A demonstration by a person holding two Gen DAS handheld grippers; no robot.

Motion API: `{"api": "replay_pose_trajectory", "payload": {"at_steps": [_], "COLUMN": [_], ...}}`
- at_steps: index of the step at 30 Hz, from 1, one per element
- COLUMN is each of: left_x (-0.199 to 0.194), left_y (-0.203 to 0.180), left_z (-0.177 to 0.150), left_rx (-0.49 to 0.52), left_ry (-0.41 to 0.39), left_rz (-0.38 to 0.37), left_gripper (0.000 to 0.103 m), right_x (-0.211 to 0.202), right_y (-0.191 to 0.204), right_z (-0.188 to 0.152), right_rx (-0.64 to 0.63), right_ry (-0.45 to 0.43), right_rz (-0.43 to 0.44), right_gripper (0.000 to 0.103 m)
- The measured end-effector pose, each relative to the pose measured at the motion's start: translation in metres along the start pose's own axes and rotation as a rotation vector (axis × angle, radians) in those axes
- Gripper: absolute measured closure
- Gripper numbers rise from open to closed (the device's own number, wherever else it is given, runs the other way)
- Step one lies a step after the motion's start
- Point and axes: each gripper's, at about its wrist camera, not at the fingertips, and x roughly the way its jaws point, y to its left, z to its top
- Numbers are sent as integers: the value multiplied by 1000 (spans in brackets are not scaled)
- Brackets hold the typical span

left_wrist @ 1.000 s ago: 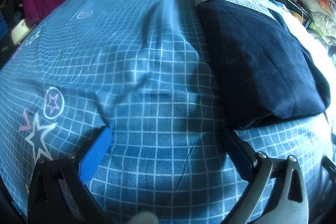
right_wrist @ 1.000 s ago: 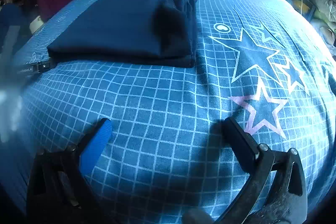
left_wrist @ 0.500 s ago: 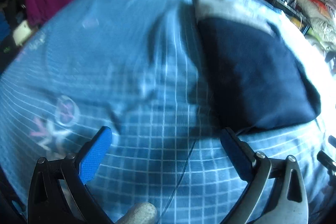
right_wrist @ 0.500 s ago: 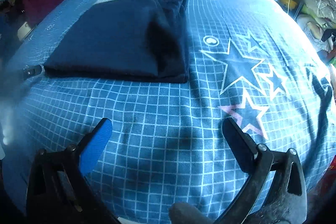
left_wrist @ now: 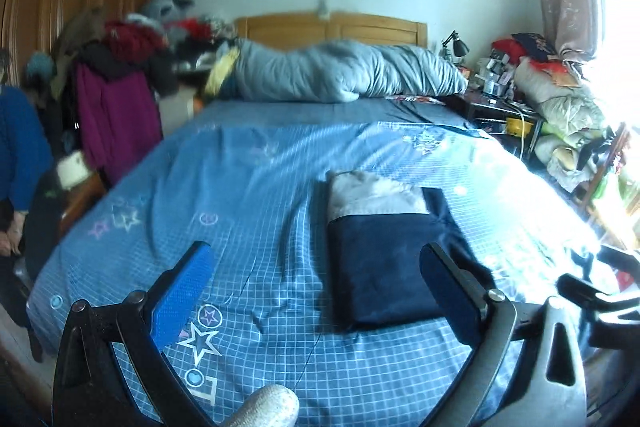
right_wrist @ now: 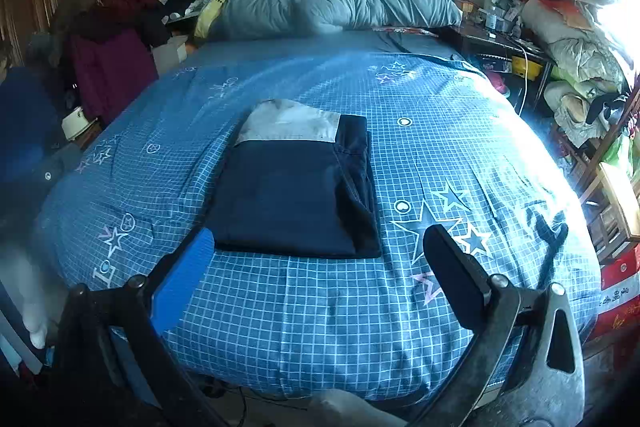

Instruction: Fold small clothes

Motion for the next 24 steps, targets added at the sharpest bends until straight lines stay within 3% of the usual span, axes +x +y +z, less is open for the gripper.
{"api": "replay_pose_trajectory", "payload": {"at_steps": [9, 24], "left_x": [-42, -47], "left_y": [0, -8], "left_z": [16, 19], "left_rx": [-5, 11], "left_ry": [-68, -70], "left_rz": [-8, -12], "left_gripper": [0, 0], "right_x": [-7, -12], "right_y": [5, 4], "right_z": [5, 10], "right_rx": [-24, -15], "right_ry": [-38, -56], "right_rz": [-28, -4], "right_gripper": [0, 1]}}
